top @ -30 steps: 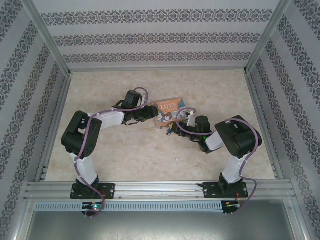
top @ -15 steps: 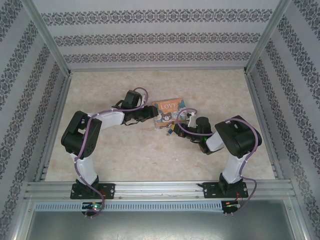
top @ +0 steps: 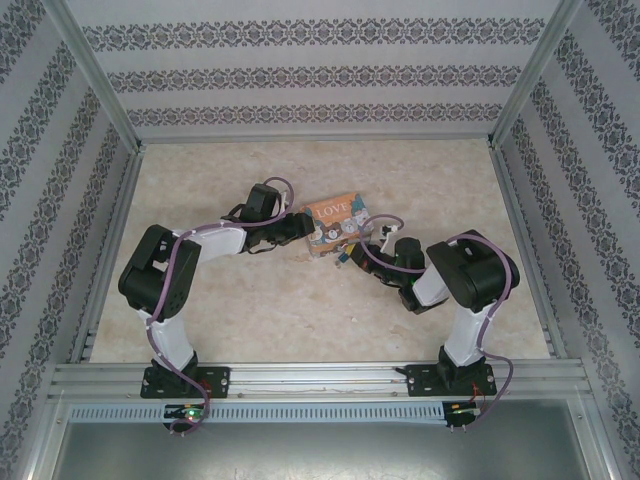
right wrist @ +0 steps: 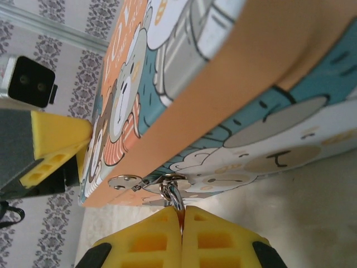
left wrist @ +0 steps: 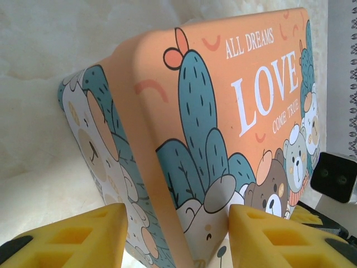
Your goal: Unlock the padlock with the key
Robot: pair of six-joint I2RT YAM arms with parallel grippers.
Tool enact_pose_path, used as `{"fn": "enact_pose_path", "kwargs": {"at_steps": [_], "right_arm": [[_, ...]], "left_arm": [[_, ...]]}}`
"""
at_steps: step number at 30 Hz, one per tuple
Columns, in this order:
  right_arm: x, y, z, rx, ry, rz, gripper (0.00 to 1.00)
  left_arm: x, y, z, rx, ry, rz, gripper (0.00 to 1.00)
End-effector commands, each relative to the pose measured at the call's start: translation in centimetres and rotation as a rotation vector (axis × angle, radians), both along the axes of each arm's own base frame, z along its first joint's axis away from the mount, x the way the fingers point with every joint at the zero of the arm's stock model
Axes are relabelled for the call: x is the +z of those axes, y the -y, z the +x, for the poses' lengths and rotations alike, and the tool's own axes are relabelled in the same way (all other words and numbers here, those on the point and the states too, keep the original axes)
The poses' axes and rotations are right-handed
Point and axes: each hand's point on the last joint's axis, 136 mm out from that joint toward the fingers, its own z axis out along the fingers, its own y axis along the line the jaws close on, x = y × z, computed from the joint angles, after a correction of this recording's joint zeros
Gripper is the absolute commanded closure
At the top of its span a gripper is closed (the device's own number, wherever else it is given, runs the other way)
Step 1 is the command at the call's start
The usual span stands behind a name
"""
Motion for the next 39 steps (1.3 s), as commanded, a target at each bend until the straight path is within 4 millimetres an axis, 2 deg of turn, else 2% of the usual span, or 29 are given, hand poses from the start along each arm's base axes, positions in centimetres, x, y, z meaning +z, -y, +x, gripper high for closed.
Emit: {"fn": "enact_pose_path", "kwargs": {"at_steps": [1,26,39], "right_arm": [[1.9,1.0,0.8,-0.079,0.053,0.058,1.00],[2.5,2.8,1.9,-0.209,0.058,0.059,1.00],[2.7,4.9,1.8,-0.275,0.071,0.004,1.00]], "left_arm": [[-2.8,-1.3,-1.9,0.024,-0.097,0.062,0.50],[-3.9,-1.5,-2.6,0.038,-0.118,0.050,0.50],[-2.8,-1.2,-2.3,0.041,-0.097,0.021,0.48]]}}
